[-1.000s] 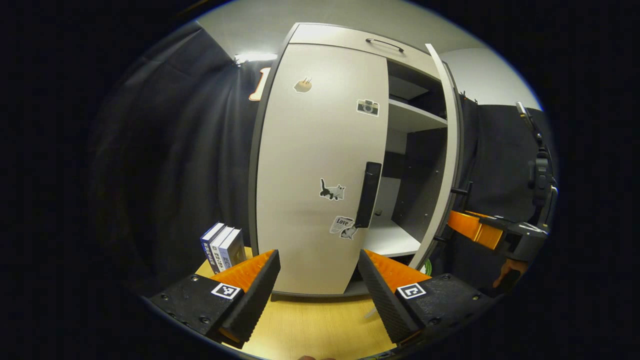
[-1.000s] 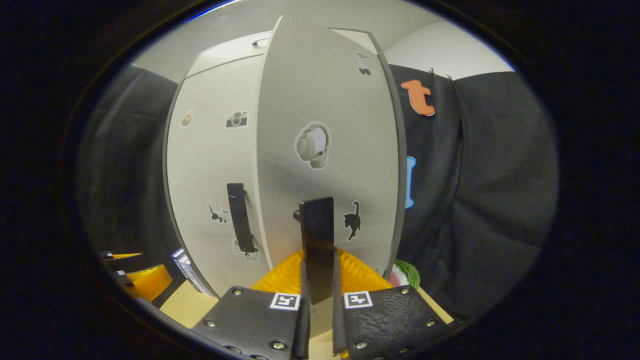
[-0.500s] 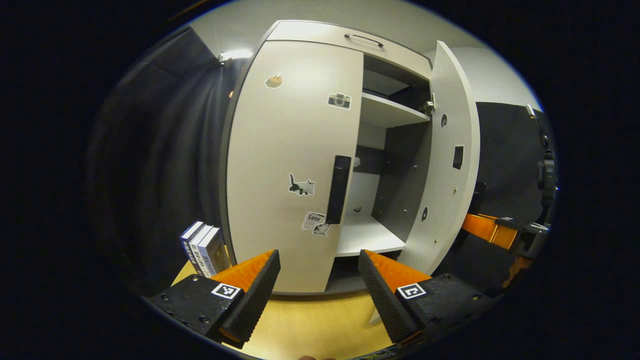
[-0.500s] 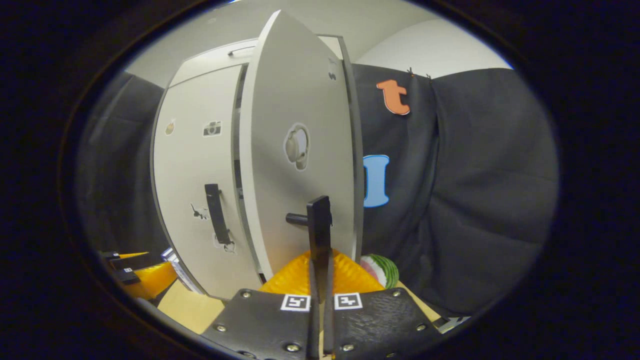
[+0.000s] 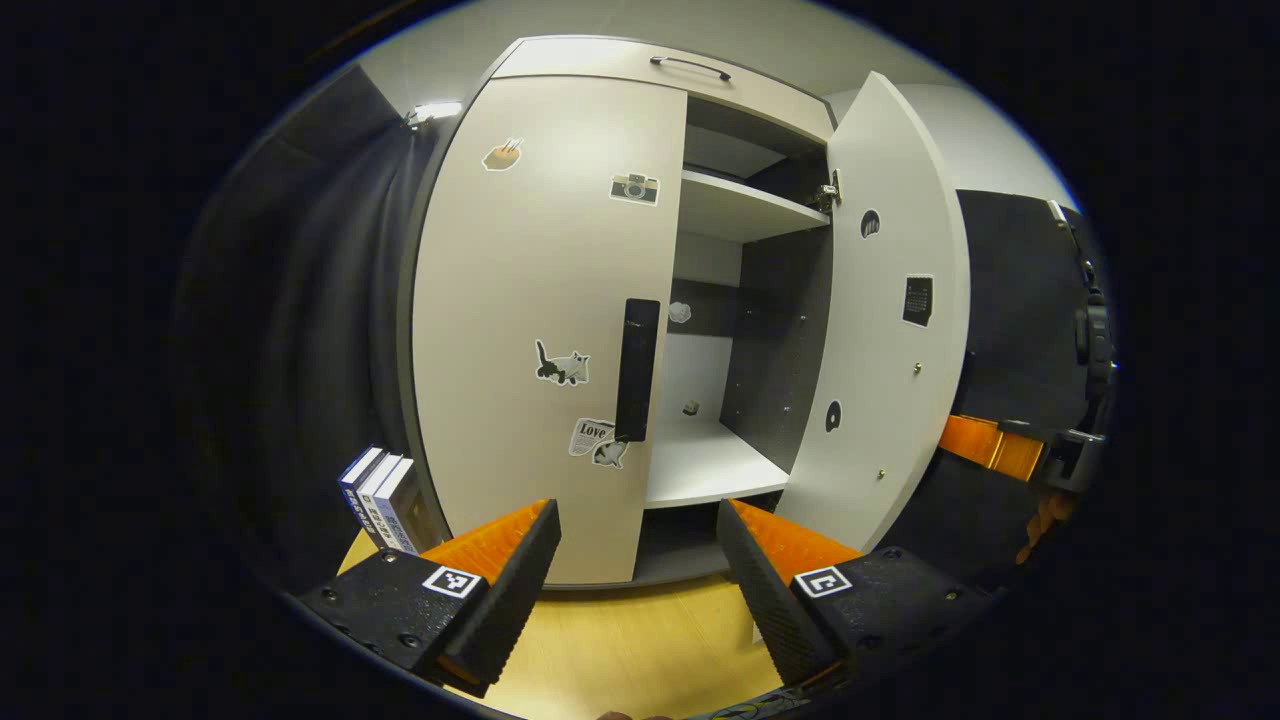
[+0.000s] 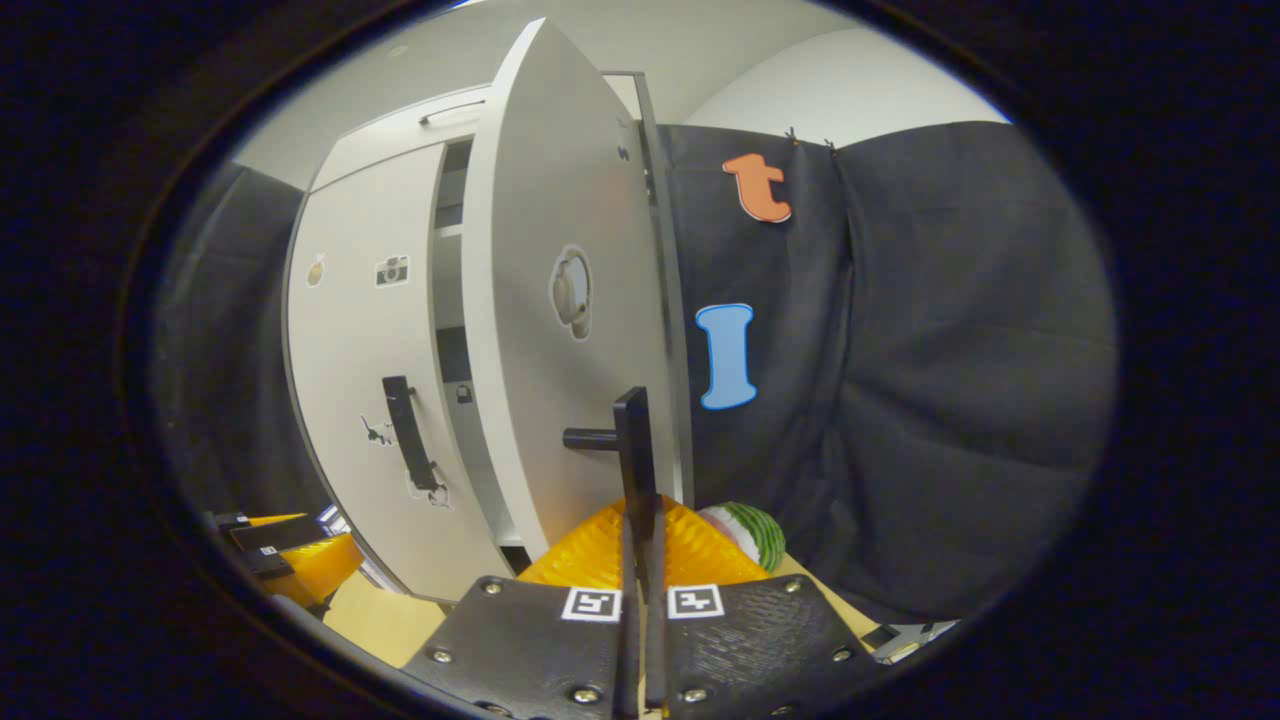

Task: Open the right door of the double-door shoe cabinet with the right hand, and open the left door with the left hand.

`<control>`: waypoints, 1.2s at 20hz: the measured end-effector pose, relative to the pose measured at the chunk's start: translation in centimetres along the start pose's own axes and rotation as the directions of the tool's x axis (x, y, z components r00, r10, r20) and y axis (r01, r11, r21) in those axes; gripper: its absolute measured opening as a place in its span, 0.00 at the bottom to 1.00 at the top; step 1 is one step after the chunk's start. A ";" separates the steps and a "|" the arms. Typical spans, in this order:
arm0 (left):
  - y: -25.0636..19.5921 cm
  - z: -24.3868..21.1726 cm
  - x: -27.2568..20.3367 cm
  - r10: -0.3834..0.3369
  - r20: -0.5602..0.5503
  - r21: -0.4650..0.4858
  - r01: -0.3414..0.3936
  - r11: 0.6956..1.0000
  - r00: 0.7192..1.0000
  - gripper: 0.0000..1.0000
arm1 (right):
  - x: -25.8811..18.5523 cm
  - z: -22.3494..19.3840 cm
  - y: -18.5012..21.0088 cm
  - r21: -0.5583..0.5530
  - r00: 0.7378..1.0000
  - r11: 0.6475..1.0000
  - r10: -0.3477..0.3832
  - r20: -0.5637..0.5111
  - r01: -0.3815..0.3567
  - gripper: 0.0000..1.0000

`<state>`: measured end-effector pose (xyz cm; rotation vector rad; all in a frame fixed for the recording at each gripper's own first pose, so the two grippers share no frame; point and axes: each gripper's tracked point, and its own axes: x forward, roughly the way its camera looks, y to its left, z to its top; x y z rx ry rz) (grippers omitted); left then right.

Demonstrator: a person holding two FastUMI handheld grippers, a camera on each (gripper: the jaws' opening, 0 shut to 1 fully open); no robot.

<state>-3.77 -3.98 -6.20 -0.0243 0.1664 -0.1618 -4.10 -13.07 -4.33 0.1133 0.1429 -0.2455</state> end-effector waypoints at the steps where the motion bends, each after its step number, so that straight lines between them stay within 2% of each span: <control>1: -0.2 0.0 0.3 -0.005 -0.001 -0.004 0.005 1.000 1.000 0.98 | -0.1 0.0 -0.5 0.015 1.000 1.000 0.000 -0.006 0.000 0.03; 6: -0.6 0.2 1.9 -0.008 0.001 0.002 0.008 1.000 1.000 0.98 | -0.6 -0.4 -3.1 -0.001 0.999 0.999 -0.035 -0.026 0.035 0.02; 10: -0.3 0.8 3.5 0.007 0.010 0.015 -0.007 1.000 1.000 0.98 | -0.3 -0.3 -7.3 0.007 0.991 0.991 -0.131 -0.025 0.132 0.05; 12: 0.0 1.2 4.4 0.014 0.017 0.012 -0.014 1.000 1.000 0.98 | -0.7 0.2 -10.0 0.017 0.983 0.983 -0.183 -0.020 0.183 0.02; 13: 0.1 1.4 4.9 0.017 0.022 0.009 -0.017 1.000 1.000 0.98 | -0.5 0.4 -10.4 0.043 0.986 0.985 -0.164 -0.017 0.164 0.01; 15: 0.3 1.9 5.7 0.022 0.030 0.009 -0.023 1.000 0.999 0.98 | -0.4 0.5 -9.4 0.135 0.996 0.987 -0.080 -0.025 0.083 0.01; 18: 0.7 2.5 6.9 0.038 0.038 0.025 -0.039 0.999 0.999 0.98 | 0.0 -0.1 -10.2 0.166 0.998 0.984 -0.062 -0.029 0.066 0.01; 21: 0.7 3.2 8.2 0.050 0.047 0.031 -0.051 0.998 0.998 0.98 | 0.1 -0.1 -10.0 0.157 0.999 0.987 -0.035 -0.032 0.040 0.01; 24: 1.2 3.7 9.3 0.069 0.054 0.025 -0.071 0.997 0.996 0.98 | 0.0 -0.1 -10.4 0.134 0.999 0.990 -0.040 -0.028 0.044 0.01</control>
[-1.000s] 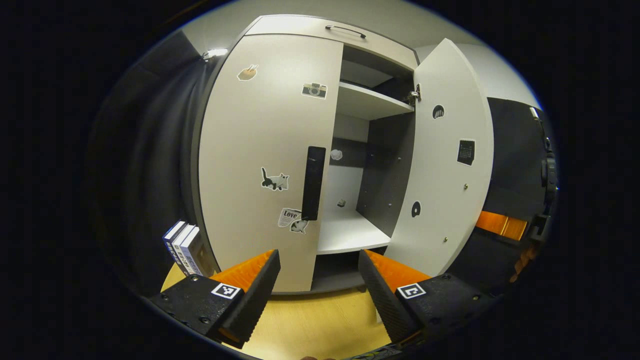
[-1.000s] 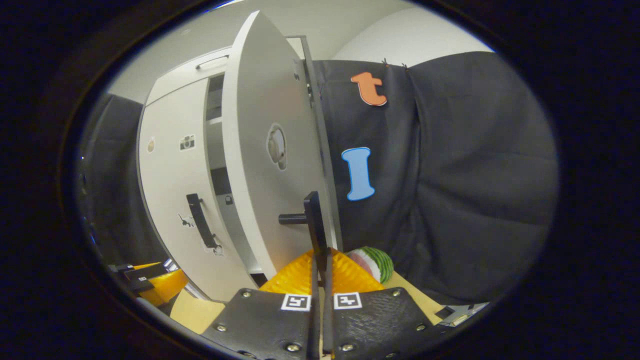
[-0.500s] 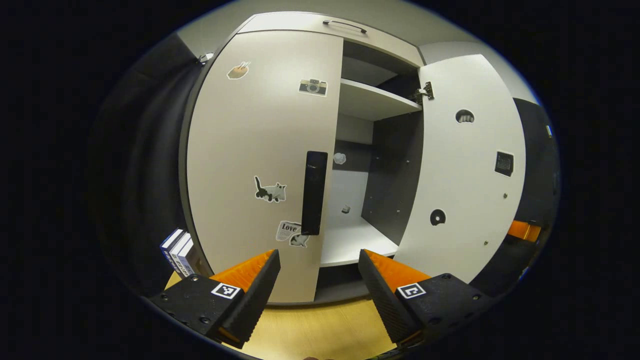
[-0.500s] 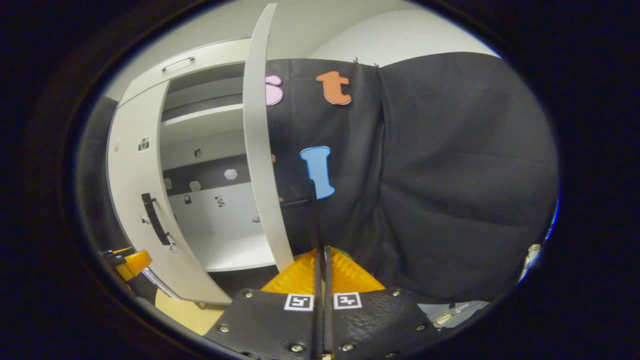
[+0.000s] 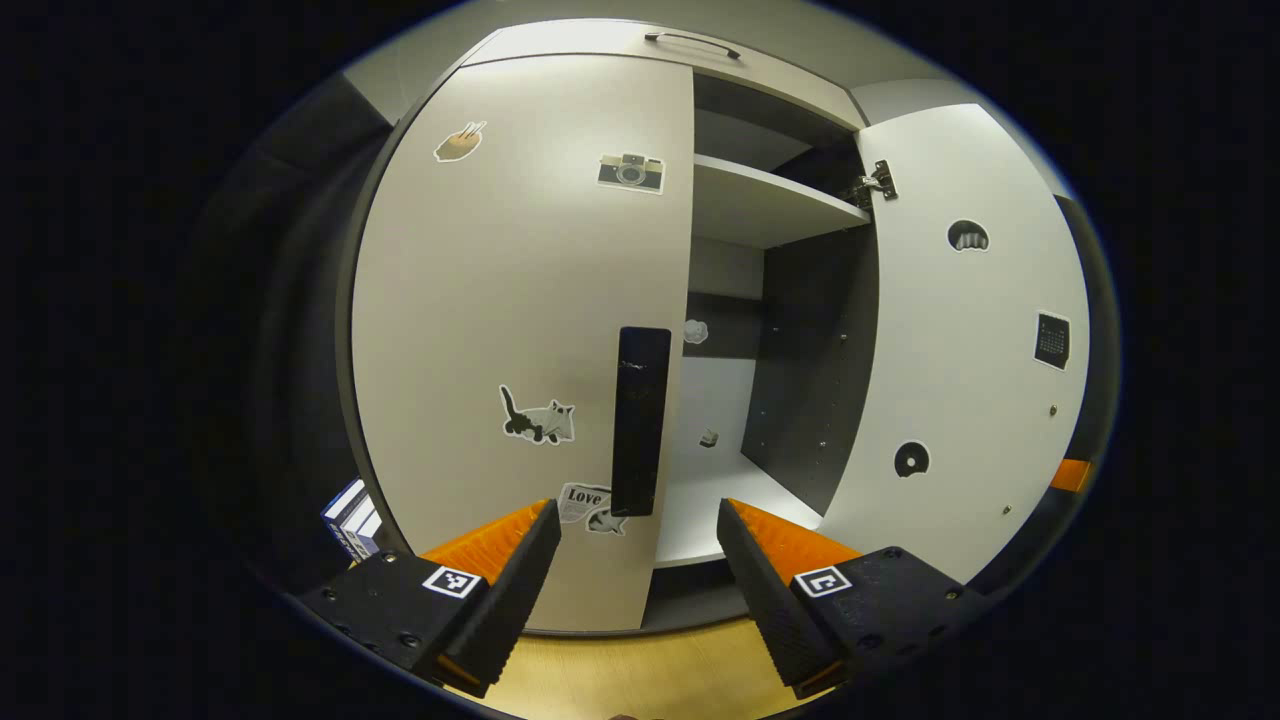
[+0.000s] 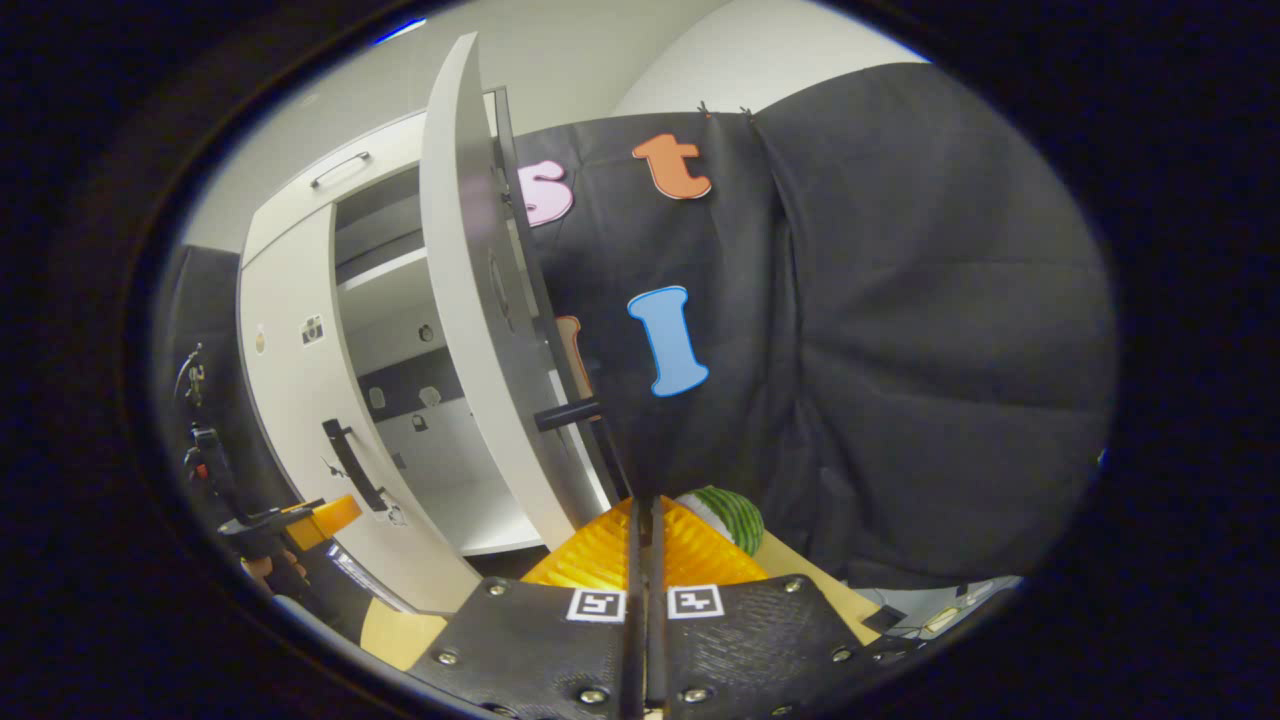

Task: Open the right door of the double-door shoe cabinet with the right hand, and open the left door with the left hand.

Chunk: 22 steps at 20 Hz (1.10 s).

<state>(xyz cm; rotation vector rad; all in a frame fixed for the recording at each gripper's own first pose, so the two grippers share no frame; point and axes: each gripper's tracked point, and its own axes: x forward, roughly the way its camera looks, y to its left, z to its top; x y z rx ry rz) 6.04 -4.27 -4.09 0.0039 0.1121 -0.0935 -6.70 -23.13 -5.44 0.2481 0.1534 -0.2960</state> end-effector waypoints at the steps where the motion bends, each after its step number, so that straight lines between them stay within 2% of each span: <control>1: 0.0 0.3 0.5 0.004 0.004 -0.004 -0.004 1.000 1.000 0.98 | 0.2 0.0 0.2 -0.002 1.000 1.000 0.010 -0.004 -0.010 0.01; 15: 1.4 0.7 5.5 0.070 0.004 -0.022 -0.070 0.997 0.998 0.98 | 0.4 0.1 -0.1 -0.050 0.998 0.997 0.059 -0.007 -0.060 0.02; 20: 1.8 0.9 7.0 0.089 0.011 0.006 -0.089 0.996 0.996 0.91 | 0.5 0.2 -0.1 -0.061 0.997 0.995 0.074 -0.008 -0.074 0.02; 22: 1.9 0.9 7.1 0.108 0.014 0.011 -0.108 0.994 0.994 0.86 | 0.7 0.1 0.0 -0.066 0.997 0.995 0.077 -0.008 -0.078 0.02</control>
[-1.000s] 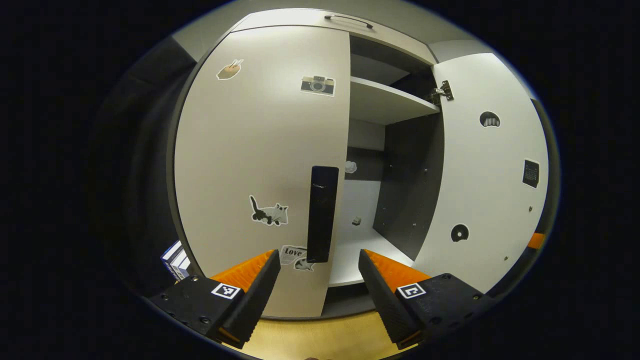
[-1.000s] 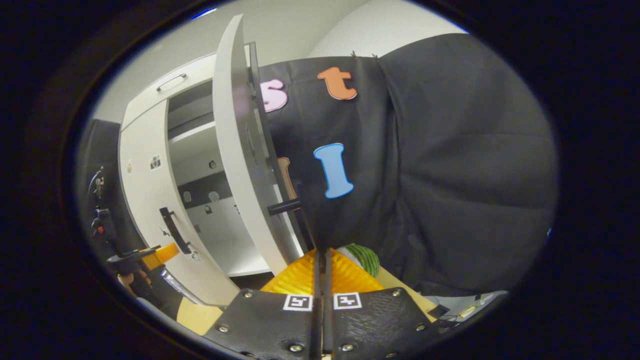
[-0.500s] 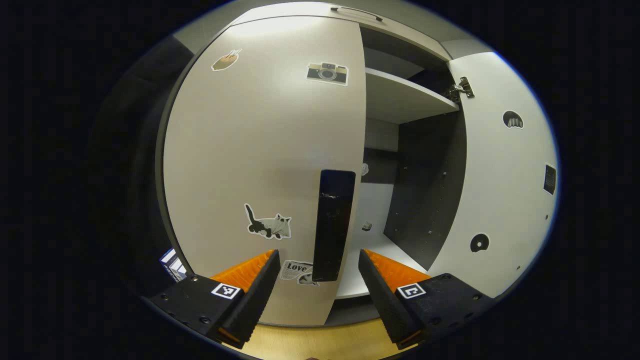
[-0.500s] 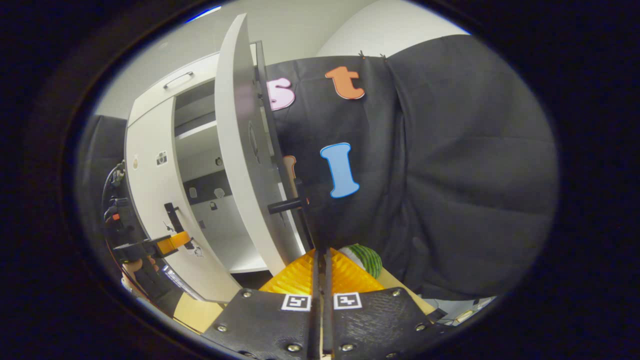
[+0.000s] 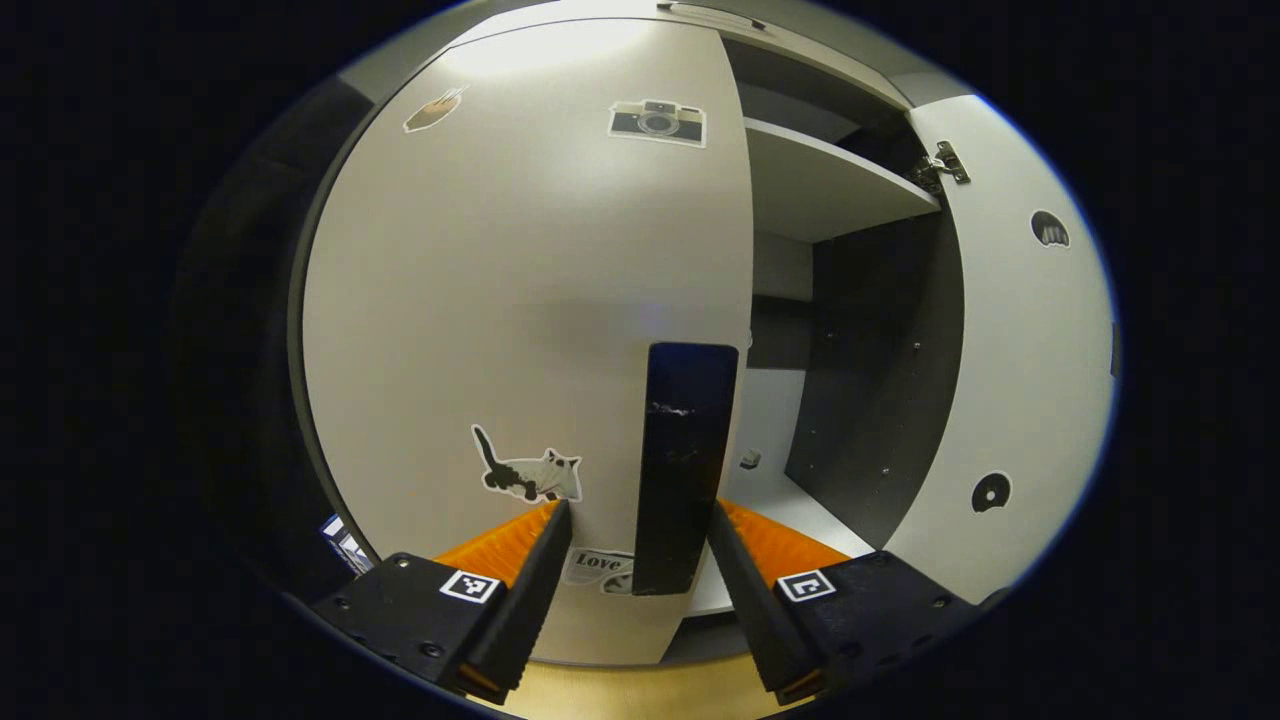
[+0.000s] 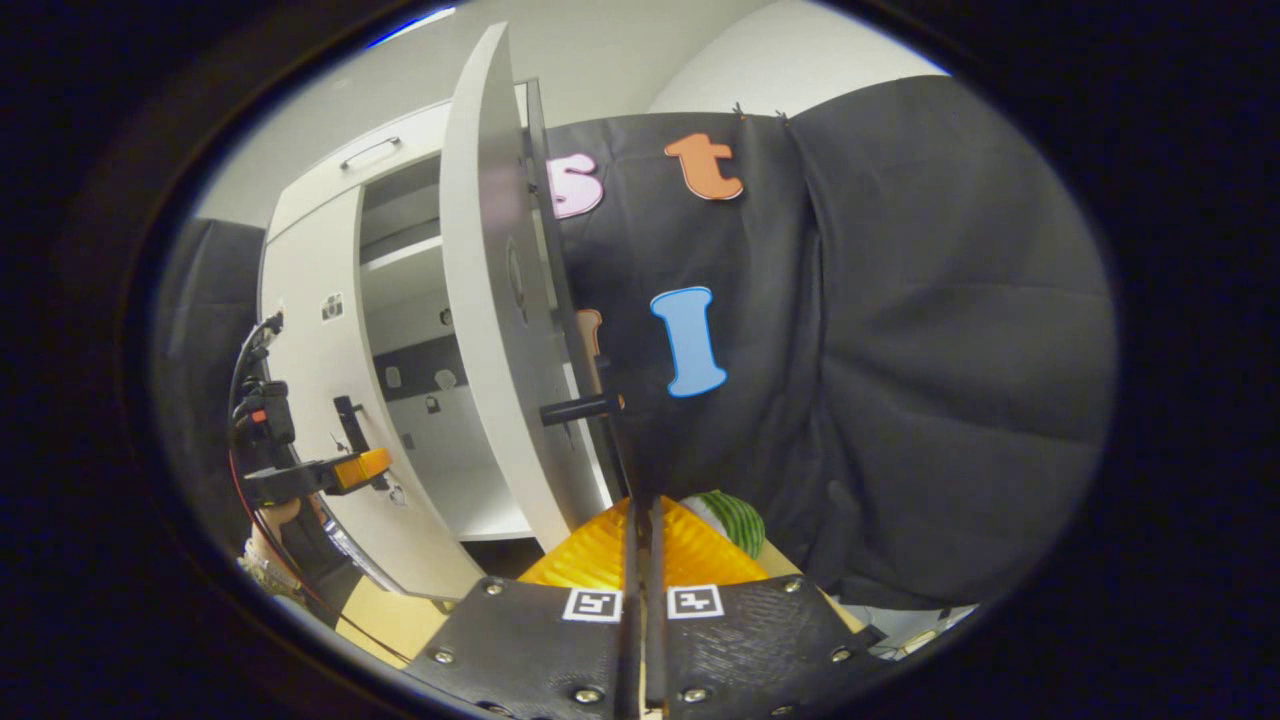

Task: Open the right door of the double-door shoe cabinet with the right hand, and open the left door with the left hand.

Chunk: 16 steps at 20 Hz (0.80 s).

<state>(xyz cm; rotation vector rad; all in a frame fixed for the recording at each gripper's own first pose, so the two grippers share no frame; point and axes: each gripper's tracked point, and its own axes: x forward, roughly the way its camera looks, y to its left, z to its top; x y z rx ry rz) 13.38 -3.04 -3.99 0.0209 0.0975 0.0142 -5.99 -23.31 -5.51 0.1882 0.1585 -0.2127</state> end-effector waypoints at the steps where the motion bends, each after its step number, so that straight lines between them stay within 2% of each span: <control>1: 0.0 0.1 0.0 0.005 0.008 0.003 -0.005 1.000 1.000 0.83 | 0.2 0.0 0.1 -0.006 1.000 1.000 -0.003 -0.002 0.003 0.02; 4: -0.2 0.3 0.0 -0.008 0.017 0.024 0.008 1.000 1.000 0.78 | 0.4 0.0 0.1 -0.037 1.000 0.999 0.001 -0.006 -0.001 0.05; 5: -0.5 0.5 0.0 -0.015 0.024 0.021 0.014 1.000 1.000 0.71 | 0.4 -0.1 0.1 -0.042 1.000 0.999 0.003 -0.005 -0.003 0.02; 8: -1.2 1.5 0.1 -0.027 0.057 0.027 0.026 0.999 0.998 0.57 | 0.5 0.0 0.1 -0.035 1.000 0.999 0.011 -0.004 -0.011 0.02; 10: -1.5 1.5 -0.1 -0.026 0.057 0.044 0.024 0.999 0.998 0.44 | 0.8 -0.2 0.3 -0.030 1.000 0.999 0.014 -0.003 -0.014 0.05; 11: -1.5 1.5 0.1 -0.022 0.060 0.052 0.019 0.998 0.998 0.36 | 0.7 -0.2 0.2 -0.030 1.000 0.999 0.013 -0.001 -0.013 0.02; 16: -1.4 1.5 0.0 -0.021 0.052 0.036 0.019 0.999 0.998 0.27 | 0.9 -0.2 0.3 -0.024 1.000 1.000 0.010 0.002 -0.010 0.02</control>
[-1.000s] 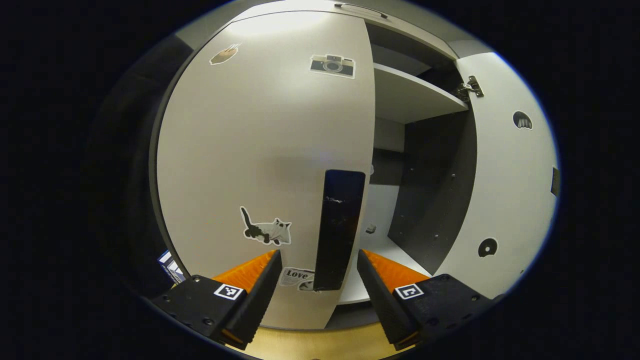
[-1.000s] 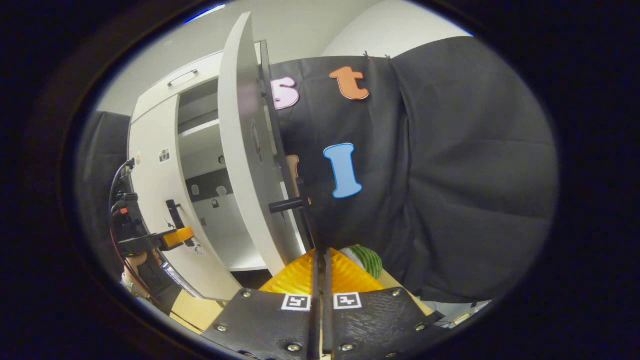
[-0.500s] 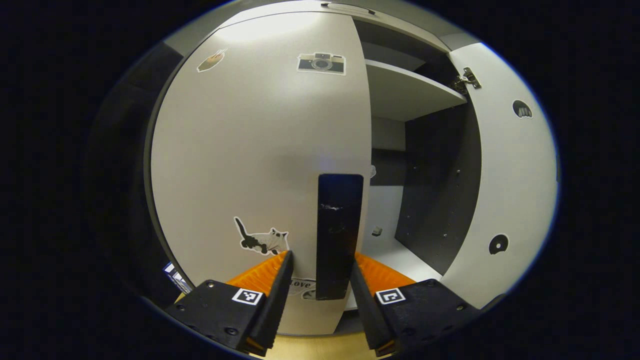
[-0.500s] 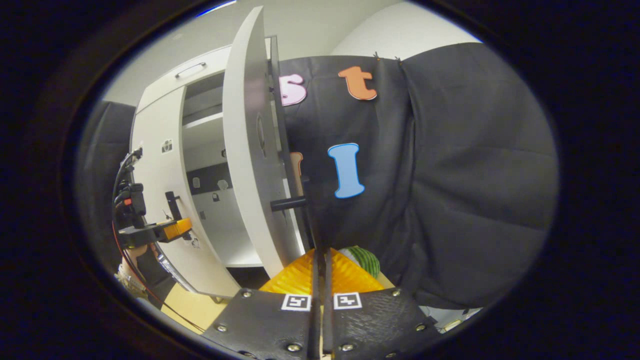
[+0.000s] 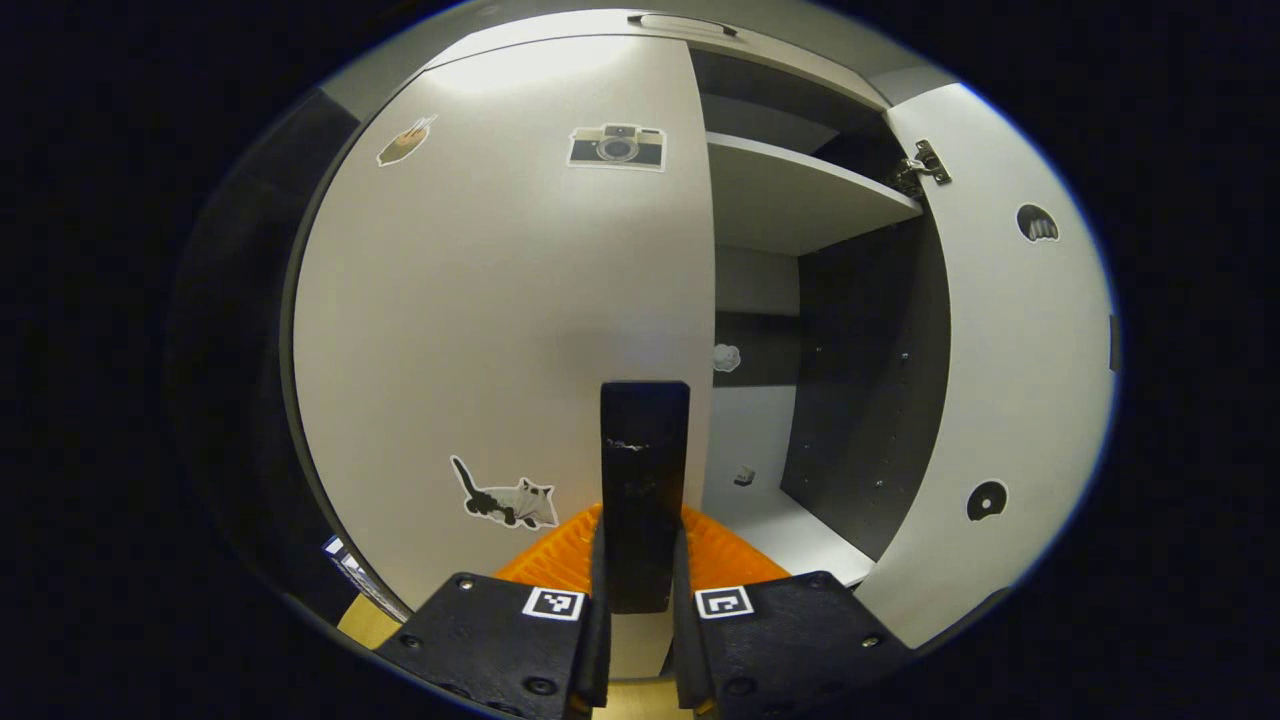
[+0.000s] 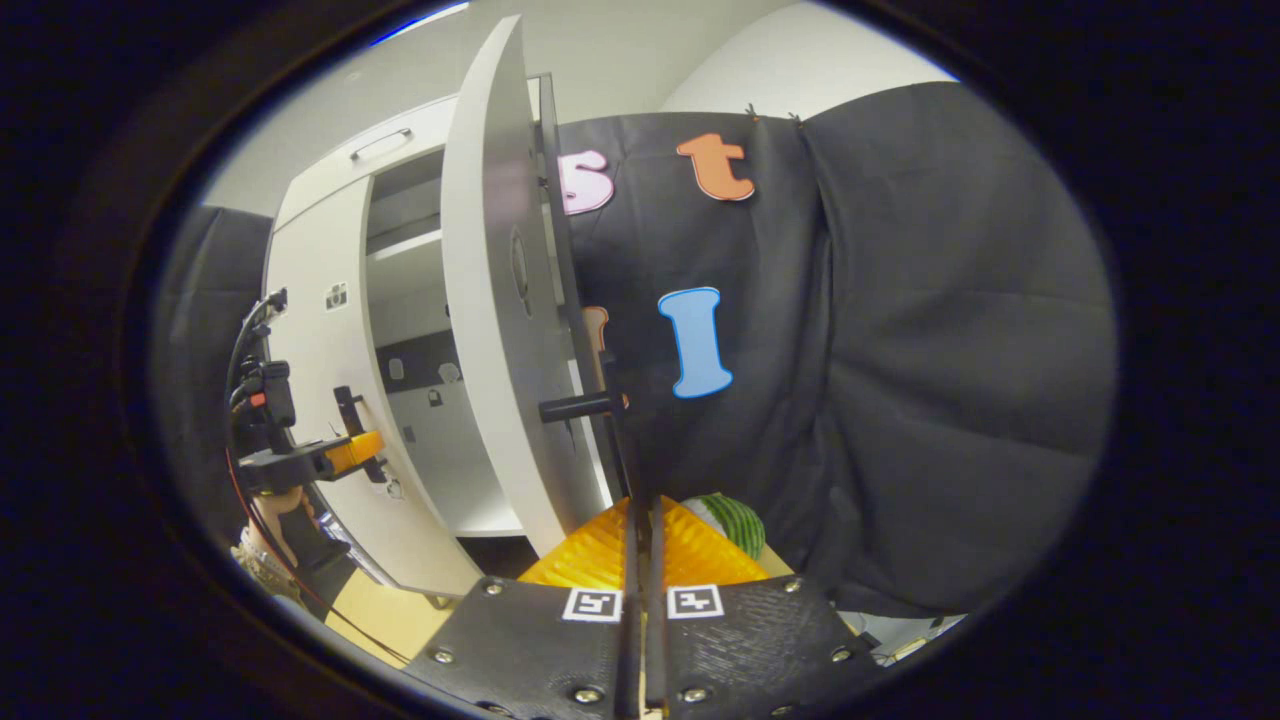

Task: Open the right door of the double-door shoe cabinet with the right hand, and open the left door with the left hand.

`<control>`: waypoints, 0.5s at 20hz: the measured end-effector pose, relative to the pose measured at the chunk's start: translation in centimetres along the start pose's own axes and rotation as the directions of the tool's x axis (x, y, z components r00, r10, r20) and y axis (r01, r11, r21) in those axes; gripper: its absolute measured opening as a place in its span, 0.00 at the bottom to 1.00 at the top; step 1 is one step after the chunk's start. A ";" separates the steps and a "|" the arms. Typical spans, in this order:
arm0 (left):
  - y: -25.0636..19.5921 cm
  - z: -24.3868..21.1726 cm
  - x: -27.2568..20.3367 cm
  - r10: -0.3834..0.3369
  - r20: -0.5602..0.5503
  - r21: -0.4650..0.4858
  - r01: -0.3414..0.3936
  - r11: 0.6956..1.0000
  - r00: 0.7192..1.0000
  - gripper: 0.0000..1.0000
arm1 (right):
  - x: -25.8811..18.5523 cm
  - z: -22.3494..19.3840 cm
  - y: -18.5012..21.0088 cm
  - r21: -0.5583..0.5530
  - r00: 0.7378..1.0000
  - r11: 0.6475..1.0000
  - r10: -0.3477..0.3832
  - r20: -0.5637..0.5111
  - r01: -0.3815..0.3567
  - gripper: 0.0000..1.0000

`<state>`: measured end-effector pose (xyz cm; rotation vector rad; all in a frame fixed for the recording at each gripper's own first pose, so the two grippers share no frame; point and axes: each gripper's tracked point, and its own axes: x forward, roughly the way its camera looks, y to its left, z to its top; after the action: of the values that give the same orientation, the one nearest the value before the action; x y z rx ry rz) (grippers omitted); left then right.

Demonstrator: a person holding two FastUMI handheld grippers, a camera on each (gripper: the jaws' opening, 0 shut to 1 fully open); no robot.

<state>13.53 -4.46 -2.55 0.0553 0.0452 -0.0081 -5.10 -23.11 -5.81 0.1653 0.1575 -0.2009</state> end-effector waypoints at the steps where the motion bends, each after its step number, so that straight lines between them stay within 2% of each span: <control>1: 0.0 -0.1 0.0 0.004 -0.003 0.003 -0.004 1.000 1.000 0.24 | 0.0 0.0 0.1 0.003 1.000 1.000 -0.001 0.001 0.001 0.02; 5: 0.0 0.0 -0.8 -0.003 -0.002 -0.023 0.003 1.000 1.000 0.18 | 0.6 0.1 0.0 0.011 1.000 1.000 -0.008 0.007 0.008 0.02; 10: 0.3 -0.3 -3.3 -0.011 -0.023 -0.026 0.011 1.000 1.000 0.18 | 2.2 0.4 -0.2 0.013 1.000 1.000 -0.016 0.014 0.016 0.02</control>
<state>10.22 -4.09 -2.64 0.0289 0.0692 -0.0180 -3.01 -23.79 -5.82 0.1752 0.1434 -0.2192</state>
